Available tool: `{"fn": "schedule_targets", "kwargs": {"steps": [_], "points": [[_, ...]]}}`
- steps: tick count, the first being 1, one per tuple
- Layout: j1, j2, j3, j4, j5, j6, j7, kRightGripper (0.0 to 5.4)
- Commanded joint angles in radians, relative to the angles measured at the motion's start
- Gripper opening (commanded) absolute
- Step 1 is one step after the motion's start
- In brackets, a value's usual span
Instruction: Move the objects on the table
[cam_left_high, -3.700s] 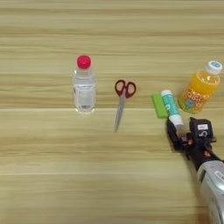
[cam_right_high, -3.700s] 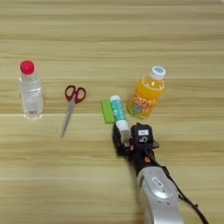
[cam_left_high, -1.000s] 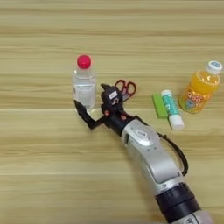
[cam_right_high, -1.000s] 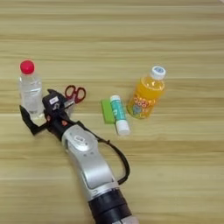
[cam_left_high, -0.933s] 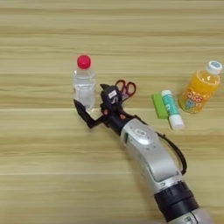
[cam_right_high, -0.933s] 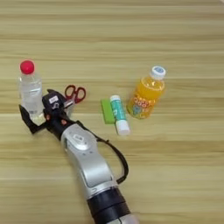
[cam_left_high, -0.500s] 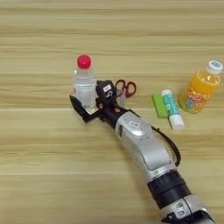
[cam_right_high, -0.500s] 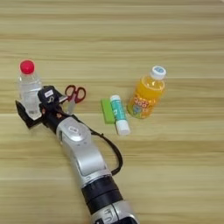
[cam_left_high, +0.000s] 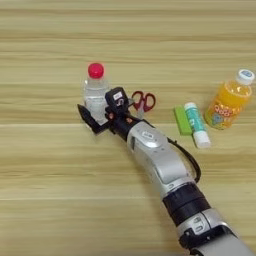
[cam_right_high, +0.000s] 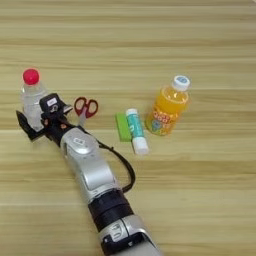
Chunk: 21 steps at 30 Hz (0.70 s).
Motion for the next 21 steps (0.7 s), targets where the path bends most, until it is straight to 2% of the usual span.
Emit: {"fn": "schedule_targets", "kwargs": {"steps": [1,14,21], "points": [[-0.075,0.057,-0.009,-0.041,0.019,-0.034,-0.01,4.45],[-0.062,0.051,-0.012,-0.068,0.021,-0.041,-0.028,3.31],[-0.047,0.048,-0.017,-0.076,-0.005,-0.079,-0.089,3.17]]}}
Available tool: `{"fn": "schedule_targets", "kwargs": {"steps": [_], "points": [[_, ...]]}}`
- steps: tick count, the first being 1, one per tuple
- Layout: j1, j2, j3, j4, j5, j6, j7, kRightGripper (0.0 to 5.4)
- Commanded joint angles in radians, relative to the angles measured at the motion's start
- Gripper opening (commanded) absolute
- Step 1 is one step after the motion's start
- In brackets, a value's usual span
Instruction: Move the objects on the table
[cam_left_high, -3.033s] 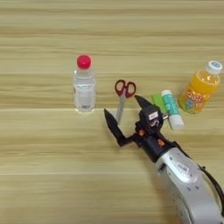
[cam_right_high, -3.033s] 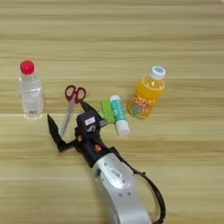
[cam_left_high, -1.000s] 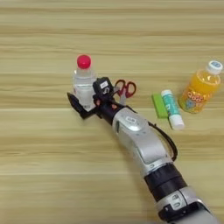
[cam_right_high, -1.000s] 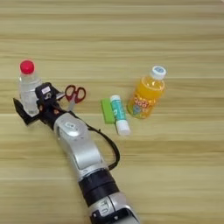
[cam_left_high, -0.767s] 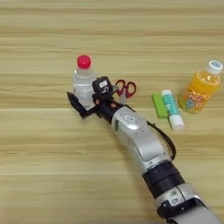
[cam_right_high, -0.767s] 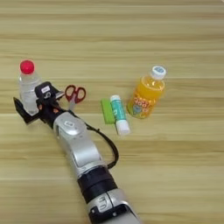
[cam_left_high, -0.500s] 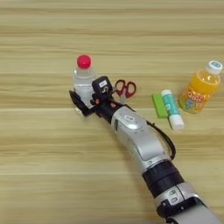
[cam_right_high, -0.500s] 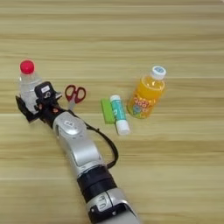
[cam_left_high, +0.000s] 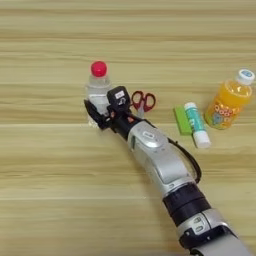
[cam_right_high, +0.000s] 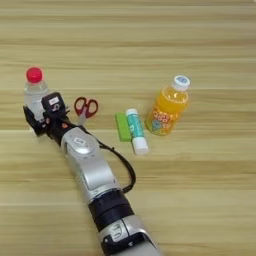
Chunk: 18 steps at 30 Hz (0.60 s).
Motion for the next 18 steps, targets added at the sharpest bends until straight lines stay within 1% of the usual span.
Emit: {"fn": "schedule_targets", "kwargs": {"steps": [1,4,9,13,18], "points": [[-0.052,0.05,-0.013,-0.067,-0.004,-0.069,-0.037,3.15],[-0.051,0.044,-0.008,-0.067,-0.03,-0.095,-0.066,3.13],[-0.051,0.045,-0.012,-0.073,-0.039,-0.103,-0.089,3.13],[-0.063,0.04,-0.02,-0.095,-0.036,-0.093,-0.099,3.13],[-0.092,0.034,-0.046,-0.164,-0.019,-0.052,-0.107,3.13]]}}
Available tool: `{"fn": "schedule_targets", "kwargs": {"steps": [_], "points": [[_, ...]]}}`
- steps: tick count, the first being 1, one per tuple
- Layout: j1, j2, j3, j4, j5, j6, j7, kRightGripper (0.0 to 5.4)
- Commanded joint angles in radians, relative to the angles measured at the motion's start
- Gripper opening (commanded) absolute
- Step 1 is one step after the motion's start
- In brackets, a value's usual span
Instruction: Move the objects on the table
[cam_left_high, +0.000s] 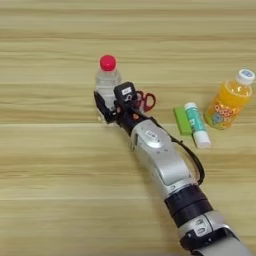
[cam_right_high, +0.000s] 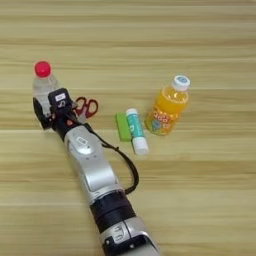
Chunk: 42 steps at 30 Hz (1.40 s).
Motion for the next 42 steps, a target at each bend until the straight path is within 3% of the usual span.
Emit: {"fn": "schedule_targets", "kwargs": {"steps": [1,10,16,26,33,42], "points": [[-0.11,0.036,-0.038,-0.139,0.026,0.006,-0.021,3.13],[-0.164,-0.017,-0.132,-0.431,0.083,0.222,-0.025,3.12],[-0.15,-0.11,-0.231,-0.665,0.143,0.399,-0.007,3.12],[-0.106,-0.254,-0.443,-0.951,0.285,0.601,0.003,3.1],[-0.12,-0.376,-0.622,-0.954,0.331,0.63,-0.001,3.1],[-0.049,-0.518,-0.806,-0.76,0.293,0.511,0.021,3.1]]}}
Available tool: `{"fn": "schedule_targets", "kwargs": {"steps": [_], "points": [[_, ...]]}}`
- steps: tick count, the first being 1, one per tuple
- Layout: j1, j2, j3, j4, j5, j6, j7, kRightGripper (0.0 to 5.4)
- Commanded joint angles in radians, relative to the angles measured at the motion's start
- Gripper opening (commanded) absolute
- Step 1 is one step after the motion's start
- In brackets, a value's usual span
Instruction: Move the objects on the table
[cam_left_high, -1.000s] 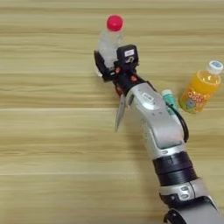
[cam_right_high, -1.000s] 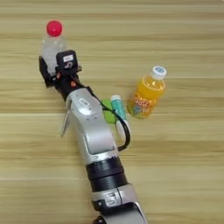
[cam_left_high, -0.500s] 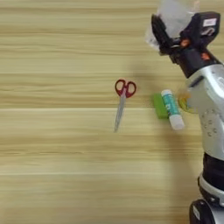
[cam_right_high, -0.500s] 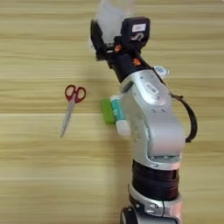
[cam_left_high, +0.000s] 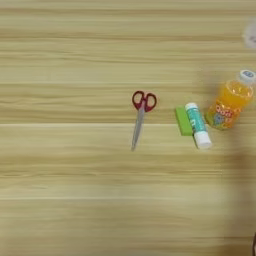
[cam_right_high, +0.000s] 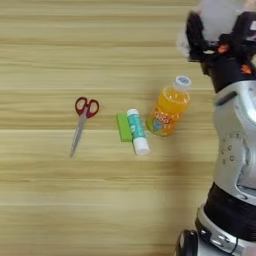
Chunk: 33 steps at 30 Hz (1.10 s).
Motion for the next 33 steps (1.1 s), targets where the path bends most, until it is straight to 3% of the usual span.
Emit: {"fn": "schedule_targets", "kwargs": {"steps": [1,7,21,33], "points": [[-0.027,-0.09,-0.049,0.037,-0.025,-0.126,0.015,3.1],[0.041,-0.092,-0.057,0.175,-0.068,-0.248,0.019,3.1],[0.153,-0.041,0.019,0.535,-0.161,-0.525,0.008,3.1],[0.149,-0.026,0.054,0.694,-0.148,-0.63,0.016,3.1]]}}
